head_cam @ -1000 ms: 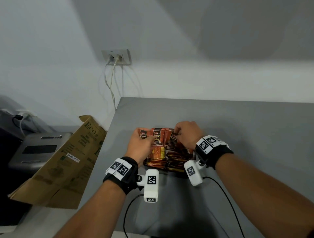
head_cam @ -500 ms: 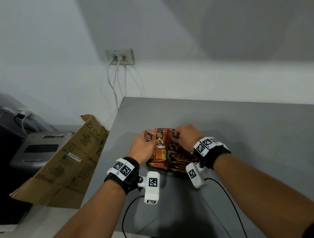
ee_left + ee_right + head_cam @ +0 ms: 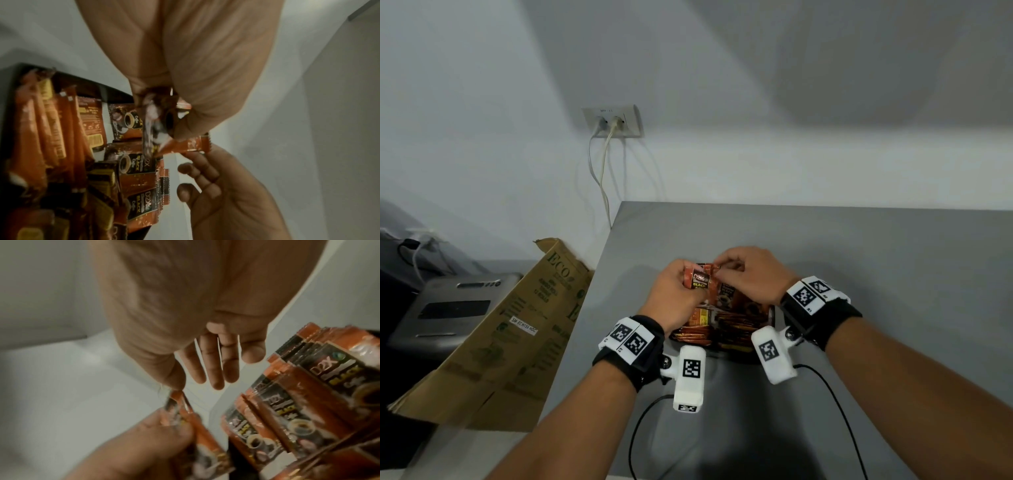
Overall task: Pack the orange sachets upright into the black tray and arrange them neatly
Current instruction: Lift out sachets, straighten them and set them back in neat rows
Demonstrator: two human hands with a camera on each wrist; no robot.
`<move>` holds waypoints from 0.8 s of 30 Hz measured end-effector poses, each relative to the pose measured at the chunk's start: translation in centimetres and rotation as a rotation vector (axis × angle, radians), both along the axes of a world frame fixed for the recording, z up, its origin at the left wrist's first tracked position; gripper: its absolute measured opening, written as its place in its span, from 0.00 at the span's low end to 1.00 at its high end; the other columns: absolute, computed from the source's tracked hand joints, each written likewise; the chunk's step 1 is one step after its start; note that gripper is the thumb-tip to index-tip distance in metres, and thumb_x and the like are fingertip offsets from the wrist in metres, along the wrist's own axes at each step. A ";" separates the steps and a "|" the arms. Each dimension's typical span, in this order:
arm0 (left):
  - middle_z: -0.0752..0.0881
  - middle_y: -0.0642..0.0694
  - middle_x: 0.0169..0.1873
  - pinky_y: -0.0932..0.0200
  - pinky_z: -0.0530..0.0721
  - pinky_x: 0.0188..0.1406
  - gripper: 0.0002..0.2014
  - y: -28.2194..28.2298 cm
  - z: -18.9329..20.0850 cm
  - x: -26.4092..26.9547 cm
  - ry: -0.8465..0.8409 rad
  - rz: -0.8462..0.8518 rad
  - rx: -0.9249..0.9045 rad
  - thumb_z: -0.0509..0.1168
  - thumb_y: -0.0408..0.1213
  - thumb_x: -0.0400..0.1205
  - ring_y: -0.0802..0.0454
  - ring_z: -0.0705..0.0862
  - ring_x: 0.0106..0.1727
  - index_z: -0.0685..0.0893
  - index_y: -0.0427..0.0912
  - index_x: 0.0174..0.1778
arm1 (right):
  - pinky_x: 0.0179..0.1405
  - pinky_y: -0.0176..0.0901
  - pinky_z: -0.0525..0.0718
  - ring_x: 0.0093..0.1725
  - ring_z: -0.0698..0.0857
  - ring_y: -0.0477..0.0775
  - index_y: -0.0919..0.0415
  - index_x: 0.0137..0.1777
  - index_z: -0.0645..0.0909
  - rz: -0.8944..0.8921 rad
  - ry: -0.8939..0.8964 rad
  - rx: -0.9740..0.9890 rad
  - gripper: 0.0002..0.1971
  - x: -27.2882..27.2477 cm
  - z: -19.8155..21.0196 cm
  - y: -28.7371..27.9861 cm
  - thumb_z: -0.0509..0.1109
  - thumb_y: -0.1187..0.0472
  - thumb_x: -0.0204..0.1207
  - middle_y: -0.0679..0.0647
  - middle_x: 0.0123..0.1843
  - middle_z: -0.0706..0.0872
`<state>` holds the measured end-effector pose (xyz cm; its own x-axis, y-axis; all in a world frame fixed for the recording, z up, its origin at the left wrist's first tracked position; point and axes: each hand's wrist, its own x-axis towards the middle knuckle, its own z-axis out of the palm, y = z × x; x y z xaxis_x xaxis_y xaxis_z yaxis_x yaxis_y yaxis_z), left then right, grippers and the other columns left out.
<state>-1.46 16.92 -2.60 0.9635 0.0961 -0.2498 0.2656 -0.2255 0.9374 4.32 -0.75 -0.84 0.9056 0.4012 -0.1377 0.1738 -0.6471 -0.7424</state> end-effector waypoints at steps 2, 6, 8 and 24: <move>0.90 0.34 0.43 0.38 0.89 0.47 0.17 -0.4 0.1 0.2 -0.023 -0.037 0.022 0.75 0.21 0.71 0.40 0.90 0.39 0.82 0.42 0.50 | 0.50 0.40 0.85 0.43 0.89 0.47 0.49 0.56 0.89 0.003 0.085 0.130 0.10 -0.3 0.6 -0.1 0.71 0.61 0.77 0.49 0.47 0.93; 0.91 0.41 0.40 0.44 0.89 0.47 0.16 -1.1 0.4 1.0 -0.017 -0.102 0.070 0.76 0.20 0.72 0.47 0.89 0.38 0.82 0.42 0.48 | 0.46 0.37 0.85 0.40 0.89 0.44 0.50 0.48 0.90 0.025 0.027 0.094 0.09 -0.6 0.7 -0.8 0.74 0.64 0.74 0.47 0.42 0.92; 0.91 0.45 0.43 0.46 0.89 0.49 0.12 -1.1 0.5 1.6 -0.002 -0.180 0.235 0.73 0.27 0.74 0.47 0.90 0.43 0.83 0.47 0.47 | 0.42 0.30 0.82 0.39 0.88 0.39 0.48 0.43 0.88 -0.035 -0.057 0.035 0.10 -0.7 0.5 -1.3 0.73 0.66 0.73 0.43 0.39 0.91; 0.77 0.50 0.46 0.42 0.65 0.70 0.15 -1.5 -0.4 1.4 0.184 -0.660 1.009 0.55 0.33 0.78 0.47 0.71 0.56 0.76 0.47 0.59 | 0.51 0.47 0.89 0.46 0.88 0.49 0.49 0.44 0.88 -0.081 -0.091 -0.214 0.06 -0.8 -1.9 -1.6 0.72 0.62 0.77 0.46 0.47 0.90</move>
